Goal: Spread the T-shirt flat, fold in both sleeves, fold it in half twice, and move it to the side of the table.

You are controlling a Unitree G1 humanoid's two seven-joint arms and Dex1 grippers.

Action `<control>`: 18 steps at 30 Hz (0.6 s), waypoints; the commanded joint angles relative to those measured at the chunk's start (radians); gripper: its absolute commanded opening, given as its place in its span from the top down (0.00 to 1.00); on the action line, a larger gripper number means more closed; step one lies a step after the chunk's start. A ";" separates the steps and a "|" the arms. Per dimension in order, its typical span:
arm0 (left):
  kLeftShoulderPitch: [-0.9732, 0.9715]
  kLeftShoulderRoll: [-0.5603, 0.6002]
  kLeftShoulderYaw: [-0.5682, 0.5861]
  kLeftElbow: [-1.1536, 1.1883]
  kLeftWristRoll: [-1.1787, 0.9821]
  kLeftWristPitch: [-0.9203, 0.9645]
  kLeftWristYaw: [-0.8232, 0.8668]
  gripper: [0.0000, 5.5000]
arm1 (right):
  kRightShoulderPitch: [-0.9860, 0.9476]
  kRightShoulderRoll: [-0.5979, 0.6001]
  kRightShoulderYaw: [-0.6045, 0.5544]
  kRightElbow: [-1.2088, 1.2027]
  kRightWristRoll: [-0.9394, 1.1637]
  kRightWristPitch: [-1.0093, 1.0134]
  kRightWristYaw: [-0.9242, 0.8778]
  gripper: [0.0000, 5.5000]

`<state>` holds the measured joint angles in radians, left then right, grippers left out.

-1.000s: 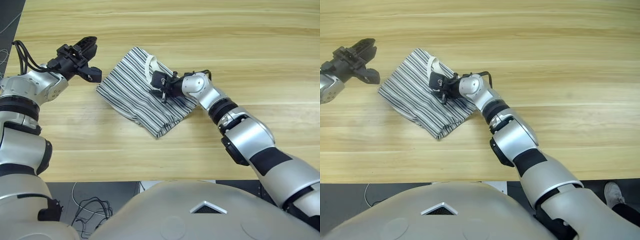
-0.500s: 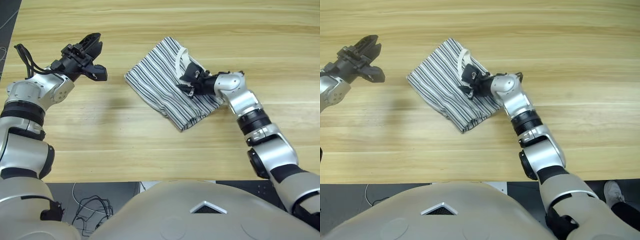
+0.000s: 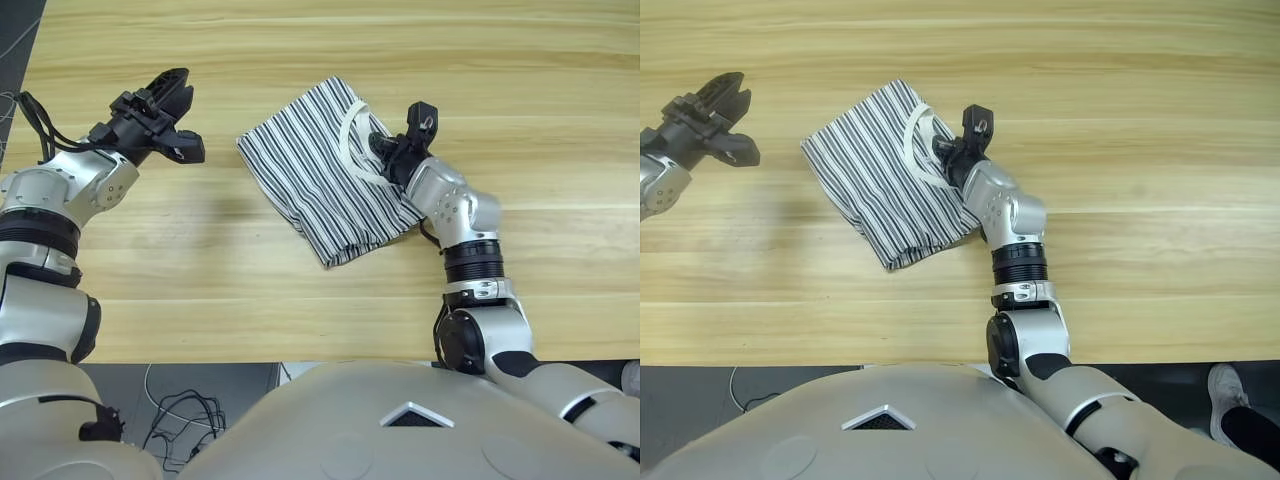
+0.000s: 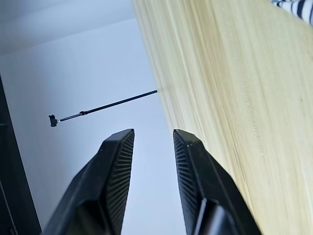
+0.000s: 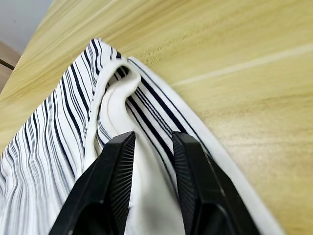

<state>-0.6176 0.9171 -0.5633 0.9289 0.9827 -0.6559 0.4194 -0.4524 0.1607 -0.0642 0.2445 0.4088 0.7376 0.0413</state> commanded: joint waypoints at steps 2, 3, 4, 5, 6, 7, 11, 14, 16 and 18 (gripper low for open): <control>0.010 -0.011 0.056 -0.052 -0.116 -0.038 -0.118 0.73 | -0.084 -0.241 0.309 -0.288 -0.061 0.046 0.331 0.75; 0.014 -0.011 0.058 -0.068 -0.119 -0.034 -0.128 0.73 | -0.084 -0.305 0.377 -0.301 -0.100 0.014 0.401 0.75; 0.012 -0.015 0.056 -0.078 -0.117 -0.031 -0.137 0.73 | -0.080 -0.339 0.409 -0.306 -0.118 0.003 0.439 0.75; 0.011 -0.016 0.055 -0.088 -0.114 -0.026 -0.146 0.73 | -0.081 -0.350 0.420 -0.305 -0.113 0.022 0.462 0.75; 0.012 -0.016 0.057 -0.098 -0.114 -0.023 -0.155 0.73 | -0.087 -0.353 0.432 -0.300 -0.114 0.022 0.485 0.75; 0.012 -0.016 0.059 -0.104 -0.114 -0.022 -0.161 0.73 | -0.097 -0.365 0.459 -0.295 -0.131 0.000 0.511 0.75; 0.017 -0.015 0.067 -0.116 -0.120 -0.016 -0.177 0.73 | -0.213 -0.519 0.733 -0.088 -0.514 -0.591 0.621 0.75; 0.023 -0.025 0.067 -0.114 -0.120 -0.010 -0.175 0.73 | -0.293 -0.448 0.752 0.243 -0.593 -0.896 0.582 0.75; 0.023 -0.036 0.062 -0.106 -0.116 -0.004 -0.171 0.73 | -0.348 -0.371 0.756 0.474 -0.636 -1.039 0.506 0.75; 0.019 -0.044 0.058 -0.101 -0.113 -0.003 -0.172 0.73 | -0.404 -0.315 0.768 0.660 -0.701 -1.140 0.412 0.75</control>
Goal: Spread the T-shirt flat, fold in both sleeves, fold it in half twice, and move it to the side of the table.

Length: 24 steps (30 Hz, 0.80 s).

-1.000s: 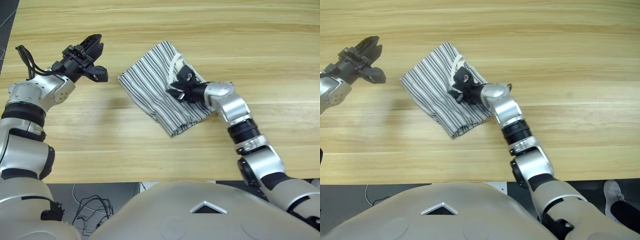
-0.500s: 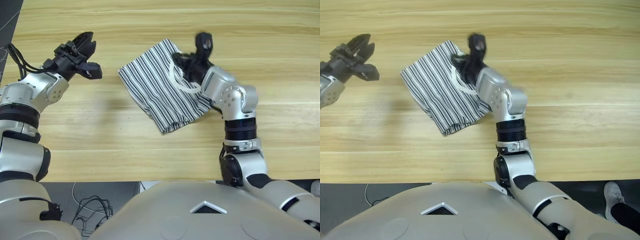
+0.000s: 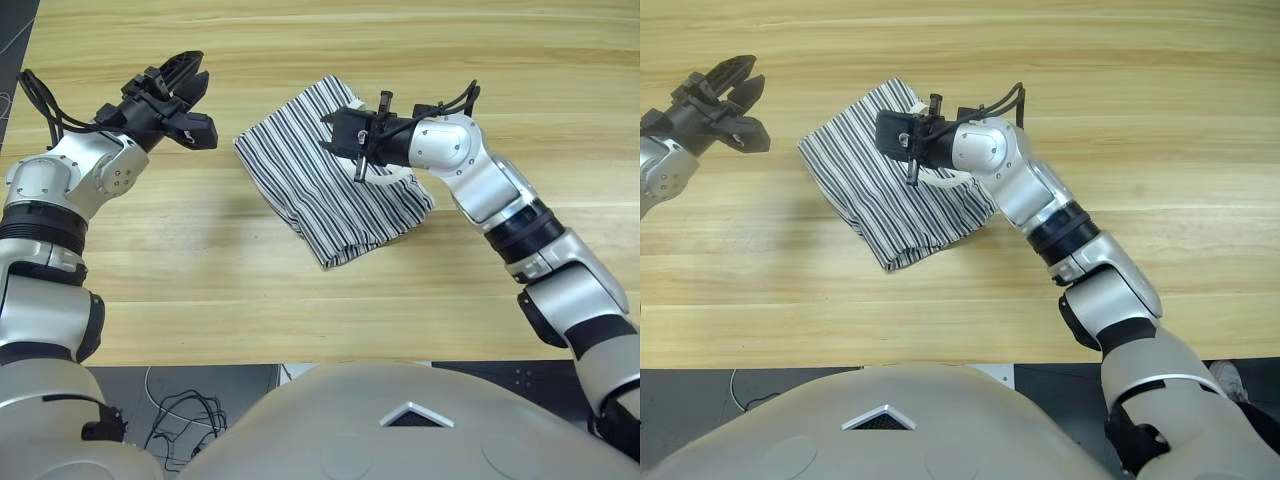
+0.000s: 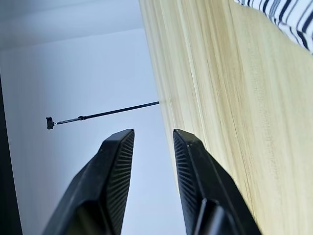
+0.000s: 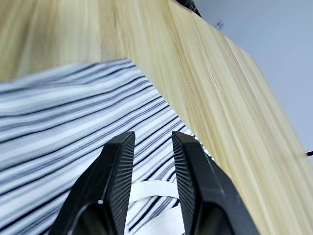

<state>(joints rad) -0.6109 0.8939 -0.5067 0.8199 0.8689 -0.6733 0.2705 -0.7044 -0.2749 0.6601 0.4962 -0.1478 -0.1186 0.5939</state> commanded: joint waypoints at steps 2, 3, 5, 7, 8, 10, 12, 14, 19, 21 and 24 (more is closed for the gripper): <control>0.007 -0.026 0.000 0.009 0.001 0.014 -0.026 0.73 | -0.202 0.175 0.053 0.566 -0.196 -0.330 -0.221 0.75; 0.004 -0.029 -0.001 0.009 0.001 0.013 -0.028 0.73 | -0.218 0.194 0.054 0.624 -0.215 -0.343 -0.249 0.75; 0.001 -0.034 -0.002 0.008 0.002 0.012 -0.030 0.73 | -0.239 0.224 0.050 0.717 -0.247 -0.339 -0.288 0.75; 0.000 -0.039 -0.003 0.006 0.004 0.012 -0.033 0.73 | -0.250 0.238 0.045 0.785 -0.281 -0.332 -0.312 0.75; 0.001 -0.040 -0.003 0.005 0.005 0.011 -0.035 0.73 | -0.247 0.236 0.046 0.811 -0.303 -0.326 -0.312 0.75; 0.003 -0.042 -0.003 0.004 0.006 0.011 -0.038 0.73 | -0.242 0.221 0.054 0.839 -0.345 -0.336 -0.326 0.75; 0.006 -0.041 0.000 0.004 0.003 0.014 -0.040 0.73 | -0.237 0.201 0.060 0.849 -0.381 -0.354 -0.338 0.75; 0.011 -0.042 0.004 0.003 0.000 0.020 -0.040 0.73 | -0.231 0.173 0.059 0.854 -0.411 -0.365 -0.341 0.75; 0.016 -0.050 0.008 0.001 -0.005 0.030 -0.036 0.73 | -0.175 0.088 0.013 0.843 -0.407 -0.363 -0.275 0.75; 0.025 -0.045 0.015 -0.003 -0.012 0.032 -0.036 0.73 | -0.137 0.074 -0.038 0.818 -0.362 -0.333 -0.222 0.75; 0.039 -0.038 0.024 -0.010 -0.023 0.032 -0.036 0.73 | -0.067 0.071 -0.095 0.726 -0.307 -0.283 -0.157 0.75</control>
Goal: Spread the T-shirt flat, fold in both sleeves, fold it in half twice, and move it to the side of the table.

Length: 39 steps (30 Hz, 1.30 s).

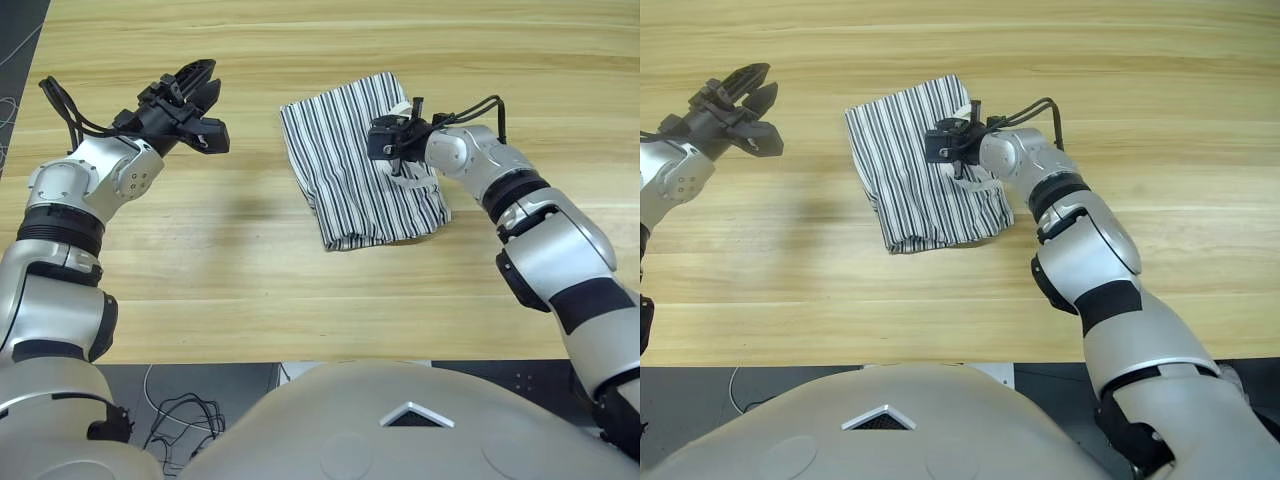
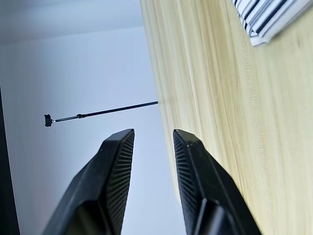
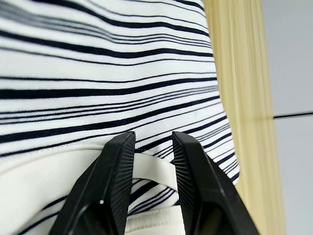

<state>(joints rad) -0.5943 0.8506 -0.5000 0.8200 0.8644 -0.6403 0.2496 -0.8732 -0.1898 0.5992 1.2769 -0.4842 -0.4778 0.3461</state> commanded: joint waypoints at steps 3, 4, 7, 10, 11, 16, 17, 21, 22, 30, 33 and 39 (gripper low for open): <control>0.038 0.015 0.026 -0.024 -0.027 -0.002 -0.016 0.73 | 0.166 -0.018 -0.048 -0.204 0.049 0.126 0.134 0.75; 0.040 0.015 0.028 -0.027 -0.028 -0.002 -0.017 0.73 | 0.178 -0.025 -0.051 -0.247 0.045 0.146 0.130 0.75; 0.054 0.021 0.035 -0.047 -0.031 -0.009 -0.025 0.73 | 0.204 -0.059 -0.078 -0.406 0.044 0.222 0.137 0.75; 0.070 0.031 0.043 -0.075 -0.040 -0.015 -0.040 0.73 | 0.231 -0.097 -0.119 -0.577 0.060 0.311 0.165 0.75; 0.074 0.034 0.047 -0.084 -0.044 -0.017 -0.046 0.73 | 0.239 -0.113 -0.135 -0.641 0.064 0.348 0.179 0.75; 0.103 0.038 0.074 -0.154 -0.087 -0.036 -0.101 0.73 | 0.265 -0.193 -0.227 -0.941 0.102 0.469 0.258 0.75; 0.122 0.031 0.086 -0.178 -0.143 -0.051 -0.150 0.73 | 0.261 -0.212 -0.277 -1.002 0.166 0.498 0.305 0.75; 0.285 0.050 0.100 -0.398 -0.454 -0.070 -0.445 0.68 | 0.278 -0.356 -0.429 -1.014 0.455 0.419 0.603 0.71; 0.343 0.076 0.090 -0.492 -0.516 -0.058 -0.524 0.65 | 0.290 -0.432 -0.429 -0.929 0.452 0.292 0.664 0.69; 0.629 0.212 0.087 -0.934 -0.627 0.089 -0.862 0.41 | 0.328 -0.675 -0.264 -0.444 0.161 -0.613 0.584 0.40; 0.644 0.202 0.116 -0.933 -0.624 0.110 -0.889 0.32 | 0.310 -0.631 -0.245 -0.387 0.116 -0.730 0.515 0.30; 0.676 0.149 0.109 -0.875 -0.529 0.100 -0.895 0.23 | 0.310 -0.588 -0.179 -0.318 -0.148 -0.842 0.264 0.19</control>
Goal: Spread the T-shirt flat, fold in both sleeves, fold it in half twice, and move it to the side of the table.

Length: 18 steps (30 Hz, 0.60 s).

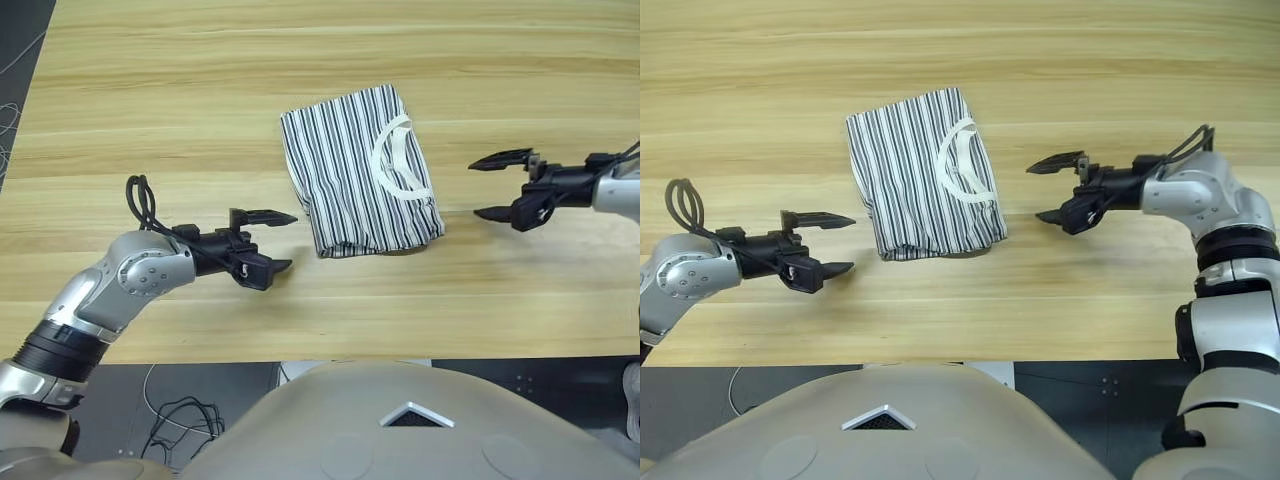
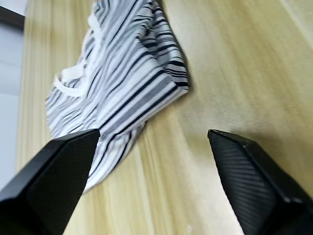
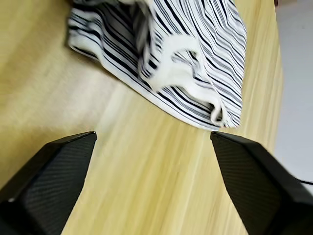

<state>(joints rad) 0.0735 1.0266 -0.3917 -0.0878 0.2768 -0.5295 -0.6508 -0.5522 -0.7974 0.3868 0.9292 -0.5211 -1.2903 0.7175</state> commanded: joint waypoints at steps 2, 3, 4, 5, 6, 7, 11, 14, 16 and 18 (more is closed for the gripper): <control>-0.002 -0.051 0.001 0.066 0.099 -0.028 0.029 0.23 | -0.015 0.037 0.057 0.035 -0.180 -0.044 -0.190 0.19; -0.007 -0.060 -0.001 0.086 0.112 -0.035 0.035 0.23 | -0.018 0.045 0.071 0.035 -0.214 -0.049 -0.231 0.19; -0.015 -0.074 -0.009 0.111 0.126 -0.044 0.041 0.23 | -0.021 0.052 0.086 0.031 -0.256 -0.049 -0.279 0.19; -0.021 -0.086 -0.015 0.133 0.138 -0.051 0.046 0.23 | -0.027 0.060 0.101 0.026 -0.292 -0.047 -0.322 0.19; -0.029 -0.100 -0.021 0.151 0.151 -0.061 0.050 0.23 | -0.033 0.067 0.115 0.022 -0.325 -0.046 -0.366 0.19; -0.036 -0.114 -0.026 0.164 0.162 -0.070 0.057 0.23 | -0.038 0.074 0.130 0.019 -0.356 -0.045 -0.407 0.19; -0.056 -0.149 -0.039 0.184 0.180 -0.092 0.063 0.23 | -0.054 0.092 0.186 0.026 -0.425 -0.045 -0.518 0.19; -0.080 -0.180 -0.049 0.190 0.188 -0.099 0.059 0.23 | -0.063 0.106 0.227 0.034 -0.459 -0.037 -0.578 0.19; -0.090 -0.193 -0.054 0.192 0.191 -0.099 0.056 0.23 | -0.071 0.112 0.251 0.036 -0.475 -0.030 -0.615 0.19; -0.098 -0.202 -0.058 0.190 0.193 -0.099 0.053 0.23 | -0.079 0.117 0.273 0.044 -0.484 -0.028 -0.645 0.19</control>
<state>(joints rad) -0.0348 0.8291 -0.4239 0.0785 0.4187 -0.6396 -0.5637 -0.6450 -0.6978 0.6141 0.9536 -0.9398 -1.3423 0.0649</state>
